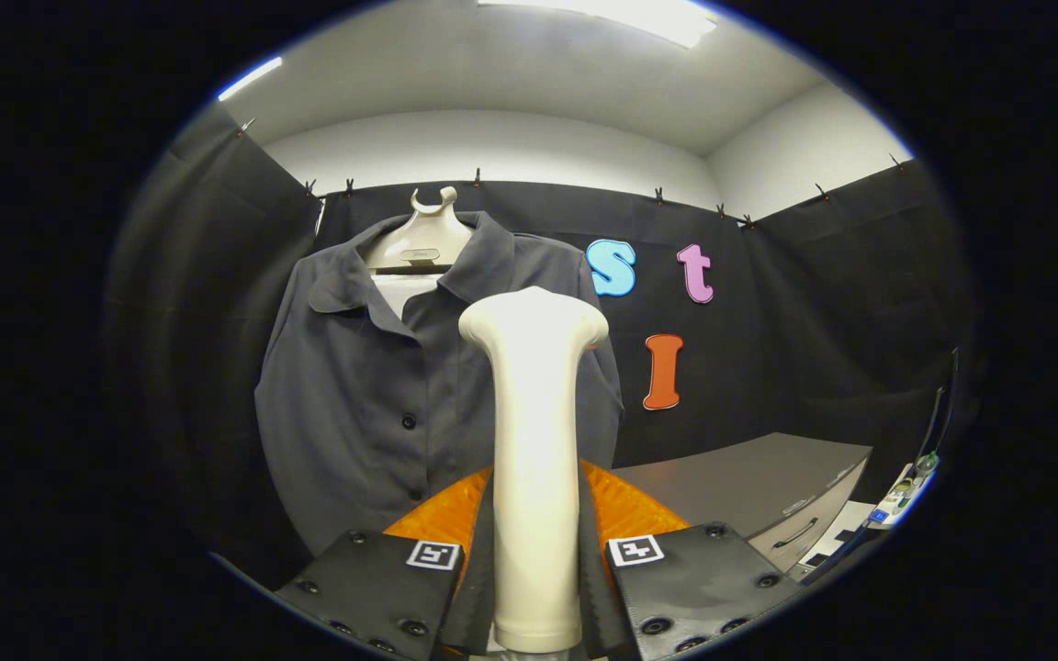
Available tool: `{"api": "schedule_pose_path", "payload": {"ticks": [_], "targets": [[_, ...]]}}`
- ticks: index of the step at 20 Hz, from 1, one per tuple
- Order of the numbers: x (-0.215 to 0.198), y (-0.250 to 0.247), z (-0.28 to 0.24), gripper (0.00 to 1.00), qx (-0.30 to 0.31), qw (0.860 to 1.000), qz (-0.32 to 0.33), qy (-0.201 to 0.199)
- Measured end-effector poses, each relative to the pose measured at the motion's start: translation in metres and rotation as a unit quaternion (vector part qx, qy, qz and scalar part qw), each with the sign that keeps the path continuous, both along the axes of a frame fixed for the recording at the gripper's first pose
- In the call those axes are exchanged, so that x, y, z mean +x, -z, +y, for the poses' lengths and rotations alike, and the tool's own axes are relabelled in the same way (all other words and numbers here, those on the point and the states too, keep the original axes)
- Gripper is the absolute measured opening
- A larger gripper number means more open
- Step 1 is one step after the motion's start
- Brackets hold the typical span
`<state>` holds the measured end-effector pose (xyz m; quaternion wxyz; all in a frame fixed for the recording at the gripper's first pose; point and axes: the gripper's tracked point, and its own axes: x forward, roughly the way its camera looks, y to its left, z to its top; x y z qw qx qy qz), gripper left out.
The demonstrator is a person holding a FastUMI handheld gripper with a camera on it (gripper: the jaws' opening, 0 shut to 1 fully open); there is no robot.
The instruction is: Iron the clothes twice with a garment steamer, once on the left side and once on the right side.
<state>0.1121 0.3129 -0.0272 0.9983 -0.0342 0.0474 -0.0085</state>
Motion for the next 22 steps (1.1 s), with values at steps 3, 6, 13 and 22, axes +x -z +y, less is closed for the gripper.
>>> {"api": "schedule_pose_path", "payload": {"ticks": [3, 6, 13, 22], "targets": [[0.011, 0.004, -0.002, 0.45, -0.003, 1.000, 0.004, 0.011], [0.019, 0.010, 0.003, 0.45, -0.003, 1.000, 0.008, 0.012], [0.014, 0.032, 0.004, 0.45, -0.003, 1.000, 0.013, 0.014], [-0.004, 0.069, 0.012, 0.45, -0.021, 0.999, 0.034, 0.007]]}}
